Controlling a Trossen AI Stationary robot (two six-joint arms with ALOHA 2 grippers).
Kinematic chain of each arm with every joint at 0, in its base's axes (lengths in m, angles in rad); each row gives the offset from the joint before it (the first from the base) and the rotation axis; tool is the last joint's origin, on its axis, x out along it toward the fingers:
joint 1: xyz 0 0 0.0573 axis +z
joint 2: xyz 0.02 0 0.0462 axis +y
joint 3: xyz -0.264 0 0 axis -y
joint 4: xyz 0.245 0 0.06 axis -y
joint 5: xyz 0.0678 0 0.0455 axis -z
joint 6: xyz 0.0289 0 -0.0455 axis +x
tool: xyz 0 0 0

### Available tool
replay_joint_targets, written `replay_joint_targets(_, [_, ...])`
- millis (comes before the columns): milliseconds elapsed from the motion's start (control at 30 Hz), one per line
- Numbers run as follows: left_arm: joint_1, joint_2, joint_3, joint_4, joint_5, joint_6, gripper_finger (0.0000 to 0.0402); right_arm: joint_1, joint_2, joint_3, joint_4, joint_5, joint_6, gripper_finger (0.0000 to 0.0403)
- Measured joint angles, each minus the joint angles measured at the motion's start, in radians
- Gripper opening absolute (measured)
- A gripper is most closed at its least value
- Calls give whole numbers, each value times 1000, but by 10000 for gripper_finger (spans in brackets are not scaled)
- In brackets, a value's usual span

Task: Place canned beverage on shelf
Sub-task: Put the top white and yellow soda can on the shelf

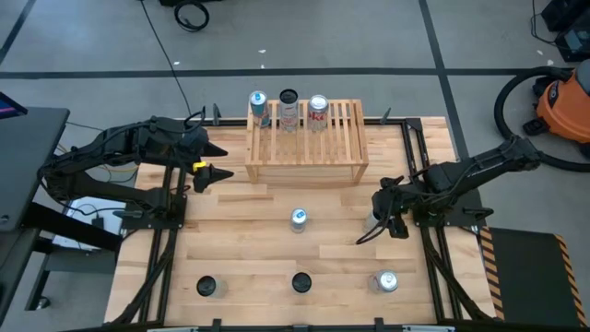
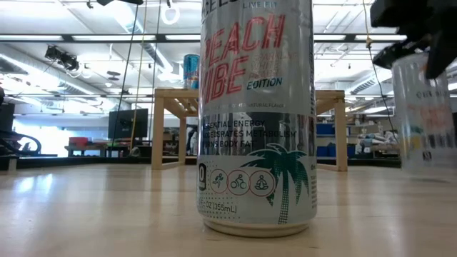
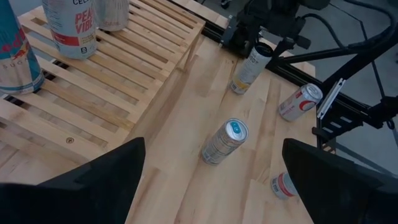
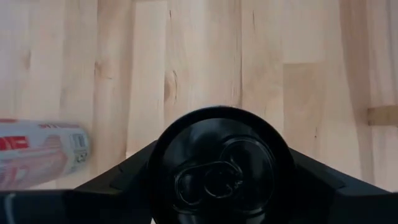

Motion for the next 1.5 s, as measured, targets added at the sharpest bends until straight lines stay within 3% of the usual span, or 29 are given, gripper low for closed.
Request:
replay_joint_targets(400, [-1, 0, 0, -7, 0, -30, 380, -104, 92, 357, -237, 5, -99, 266])
replay_joint_targets(767, [-1, 0, 0, -78, 0, -27, 380, -326, 243, 713, -406, 81, -359, 269])
replay_joint_targets(1333, [-1, 0, 0, -111, 0, -38, 380, -605, 454, 1019, -501, 5, -551, 269])
replay_joint_targets(1500, [-1, 0, 0, -112, 0, -38, 380, -699, 522, 1112, -537, -59, -610, 269])
